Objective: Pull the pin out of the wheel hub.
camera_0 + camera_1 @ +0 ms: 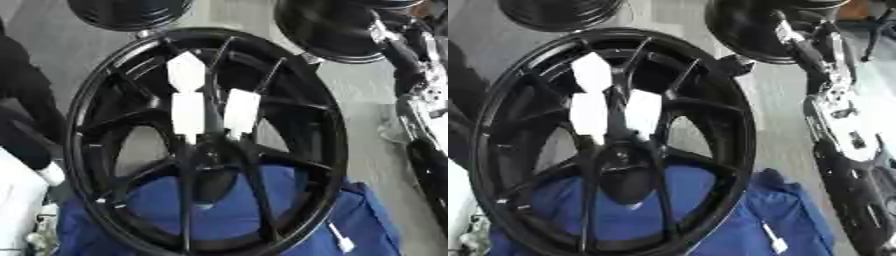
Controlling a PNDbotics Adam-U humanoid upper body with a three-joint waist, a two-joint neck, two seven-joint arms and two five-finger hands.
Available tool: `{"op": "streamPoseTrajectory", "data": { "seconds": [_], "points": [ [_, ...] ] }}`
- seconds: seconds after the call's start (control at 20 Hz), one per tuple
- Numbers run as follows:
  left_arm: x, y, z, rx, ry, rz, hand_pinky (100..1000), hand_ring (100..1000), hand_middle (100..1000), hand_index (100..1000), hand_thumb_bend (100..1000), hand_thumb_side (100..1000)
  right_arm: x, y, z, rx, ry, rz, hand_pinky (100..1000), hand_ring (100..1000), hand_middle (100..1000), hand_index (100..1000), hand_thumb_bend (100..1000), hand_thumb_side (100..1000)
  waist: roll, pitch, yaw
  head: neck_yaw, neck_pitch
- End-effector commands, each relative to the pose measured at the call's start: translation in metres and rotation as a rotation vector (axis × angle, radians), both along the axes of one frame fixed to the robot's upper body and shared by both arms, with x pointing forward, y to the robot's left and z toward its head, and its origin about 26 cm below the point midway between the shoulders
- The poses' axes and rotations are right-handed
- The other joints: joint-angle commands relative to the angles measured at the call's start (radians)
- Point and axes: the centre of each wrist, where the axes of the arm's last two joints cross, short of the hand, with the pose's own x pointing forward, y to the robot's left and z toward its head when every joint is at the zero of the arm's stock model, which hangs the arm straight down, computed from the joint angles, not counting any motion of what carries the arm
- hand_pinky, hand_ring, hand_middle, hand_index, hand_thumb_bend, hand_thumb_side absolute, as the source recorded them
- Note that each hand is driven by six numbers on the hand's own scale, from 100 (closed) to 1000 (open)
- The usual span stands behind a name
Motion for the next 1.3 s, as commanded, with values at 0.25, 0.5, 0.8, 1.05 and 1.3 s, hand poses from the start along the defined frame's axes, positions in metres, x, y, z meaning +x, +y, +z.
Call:
{"op": "streamPoseTrajectory", "data": {
  "seconds": [0.25, 0.5, 0.8, 1.05, 1.3],
  "points": [
    [0.000, 0.005, 0.011, 0.041, -0.019, 0.003, 724, 788, 748, 693, 294, 762, -0.001, -0.003, 0.010, -0.020, -0.026, -0.004, 806, 672, 677, 764, 544, 323, 0.004, -0.028, 0.002, 0.001, -0.008],
    [-0.001, 0.005, 0.010, 0.040, -0.016, 0.002, 724, 789, 748, 693, 293, 763, -0.001, -0.003, 0.010, -0.021, -0.024, -0.005, 806, 672, 677, 764, 545, 323, 0.003, -0.026, 0.002, 0.002, -0.007],
    [0.000, 0.006, 0.018, 0.070, -0.029, 0.008, 724, 788, 752, 698, 288, 755, -0.001, -0.004, 0.010, -0.022, -0.021, -0.007, 806, 672, 678, 764, 547, 323, 0.006, -0.025, 0.002, 0.003, -0.002],
    [-0.001, 0.005, 0.056, 0.190, -0.090, 0.011, 723, 786, 764, 713, 274, 724, -0.002, -0.006, 0.008, -0.027, -0.014, -0.011, 807, 672, 678, 765, 547, 323, 0.012, -0.030, 0.003, -0.003, 0.000],
    [-0.006, -0.005, 0.101, 0.422, -0.117, -0.022, 726, 781, 761, 719, 256, 689, -0.002, -0.009, 0.006, -0.037, -0.003, -0.016, 807, 673, 679, 765, 548, 323, 0.023, -0.038, 0.008, -0.004, 0.005]
  ]
}}
